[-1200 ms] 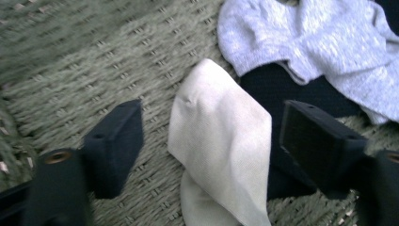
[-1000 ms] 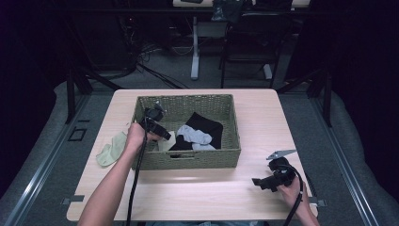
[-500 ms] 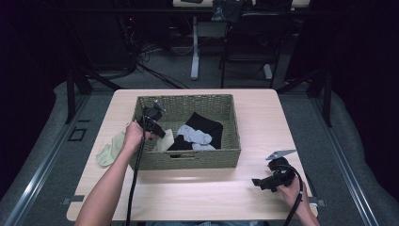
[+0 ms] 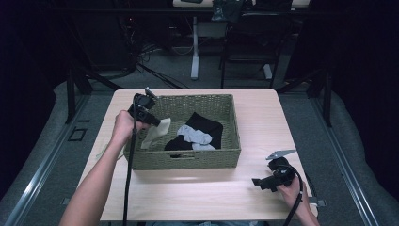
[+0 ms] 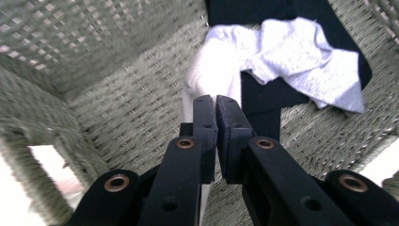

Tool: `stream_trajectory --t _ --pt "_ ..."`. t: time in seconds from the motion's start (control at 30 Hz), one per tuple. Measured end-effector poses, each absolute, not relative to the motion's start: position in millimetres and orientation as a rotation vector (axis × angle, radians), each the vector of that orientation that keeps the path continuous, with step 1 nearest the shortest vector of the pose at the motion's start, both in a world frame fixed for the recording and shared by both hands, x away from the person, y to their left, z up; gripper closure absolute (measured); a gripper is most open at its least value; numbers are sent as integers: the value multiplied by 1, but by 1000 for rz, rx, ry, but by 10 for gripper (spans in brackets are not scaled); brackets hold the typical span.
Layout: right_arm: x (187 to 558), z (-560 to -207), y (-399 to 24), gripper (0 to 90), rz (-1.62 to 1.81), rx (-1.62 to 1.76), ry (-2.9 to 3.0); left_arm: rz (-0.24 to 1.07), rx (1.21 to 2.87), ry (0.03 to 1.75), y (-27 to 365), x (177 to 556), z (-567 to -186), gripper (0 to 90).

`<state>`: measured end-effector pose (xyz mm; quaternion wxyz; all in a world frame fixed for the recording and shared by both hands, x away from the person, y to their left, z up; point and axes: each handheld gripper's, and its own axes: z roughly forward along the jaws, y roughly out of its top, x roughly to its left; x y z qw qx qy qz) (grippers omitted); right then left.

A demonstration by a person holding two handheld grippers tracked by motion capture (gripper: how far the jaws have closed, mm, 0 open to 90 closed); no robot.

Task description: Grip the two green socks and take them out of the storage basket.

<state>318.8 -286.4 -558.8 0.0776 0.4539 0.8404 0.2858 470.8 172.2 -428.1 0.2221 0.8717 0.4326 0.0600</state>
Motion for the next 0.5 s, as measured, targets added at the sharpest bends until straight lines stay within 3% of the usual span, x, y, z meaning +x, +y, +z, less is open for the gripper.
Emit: stream_trajectory --t 0.5 --pt "319 -559 -286 18 854 1358 2516 230 2370 1158 174 468 -387 872"
